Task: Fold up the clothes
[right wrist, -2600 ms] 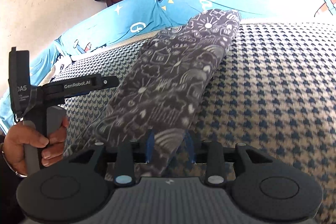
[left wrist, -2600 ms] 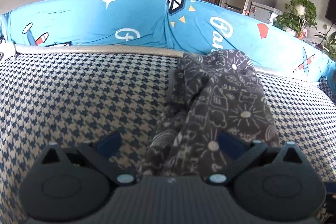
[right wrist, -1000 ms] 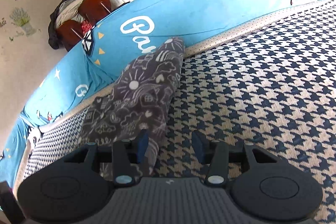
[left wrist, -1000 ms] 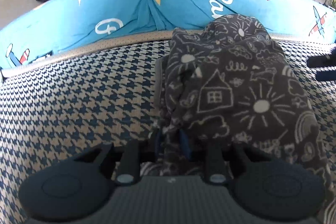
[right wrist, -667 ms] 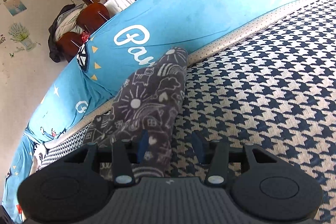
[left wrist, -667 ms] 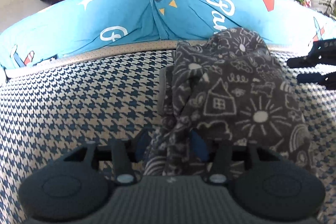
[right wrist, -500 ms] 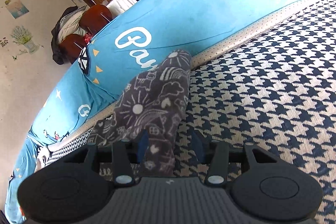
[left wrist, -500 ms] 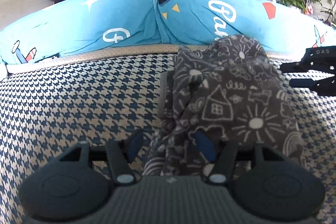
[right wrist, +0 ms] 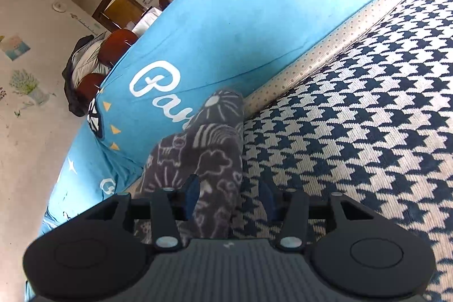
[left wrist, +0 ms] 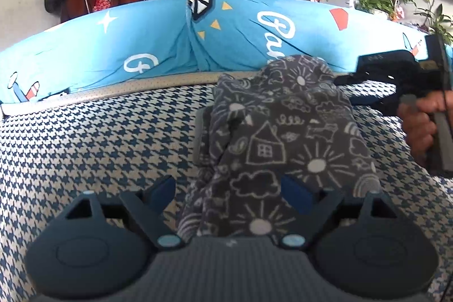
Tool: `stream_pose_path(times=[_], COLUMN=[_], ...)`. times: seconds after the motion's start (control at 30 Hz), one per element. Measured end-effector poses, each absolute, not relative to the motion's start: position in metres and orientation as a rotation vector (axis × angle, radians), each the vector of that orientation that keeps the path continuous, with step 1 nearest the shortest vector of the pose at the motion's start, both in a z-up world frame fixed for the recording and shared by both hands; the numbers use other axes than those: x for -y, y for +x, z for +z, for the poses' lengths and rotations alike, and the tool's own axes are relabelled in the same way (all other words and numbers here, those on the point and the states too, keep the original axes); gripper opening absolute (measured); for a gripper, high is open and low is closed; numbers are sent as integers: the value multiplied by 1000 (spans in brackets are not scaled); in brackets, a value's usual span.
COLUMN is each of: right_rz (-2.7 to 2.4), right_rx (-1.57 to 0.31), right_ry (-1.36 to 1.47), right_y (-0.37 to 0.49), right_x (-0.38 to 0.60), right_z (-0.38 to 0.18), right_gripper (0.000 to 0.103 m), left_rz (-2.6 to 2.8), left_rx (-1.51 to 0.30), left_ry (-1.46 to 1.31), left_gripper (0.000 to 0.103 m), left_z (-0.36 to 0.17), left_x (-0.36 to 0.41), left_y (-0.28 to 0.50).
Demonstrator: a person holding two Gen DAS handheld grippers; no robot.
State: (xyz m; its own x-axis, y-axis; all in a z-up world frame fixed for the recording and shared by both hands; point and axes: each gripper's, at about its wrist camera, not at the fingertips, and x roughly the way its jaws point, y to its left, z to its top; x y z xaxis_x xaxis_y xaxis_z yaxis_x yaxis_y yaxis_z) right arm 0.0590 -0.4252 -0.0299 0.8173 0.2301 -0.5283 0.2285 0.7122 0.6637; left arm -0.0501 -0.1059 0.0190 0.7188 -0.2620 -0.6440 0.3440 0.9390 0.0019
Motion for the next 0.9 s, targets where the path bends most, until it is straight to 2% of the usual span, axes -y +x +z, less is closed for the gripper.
stream_pose_path(times=[0.5,0.57,0.63,0.73,0.9], right_rz=[84,92,98,99,95], right_rx=[-615,-611,-611,-586,-510], right_ry=[780,786,791,768,732], right_y=[102,106,109,112,112], right_x=[421,422,422,420,416], right_z=[-46,-47,-49,-43,-26], right_gripper=[46,41,29,18,15], left_rz=[-387,-390,-397,-406,-401], left_rx=[-746,-755,-767,-780,-796], left_ry=[185,203,209,218,228], left_gripper=[86,86,86,86,89], left_z=[4,0,-4,-7,-12], left_x=[119,121,123,124,124], left_y=[-53,-54,-54,-54,-54])
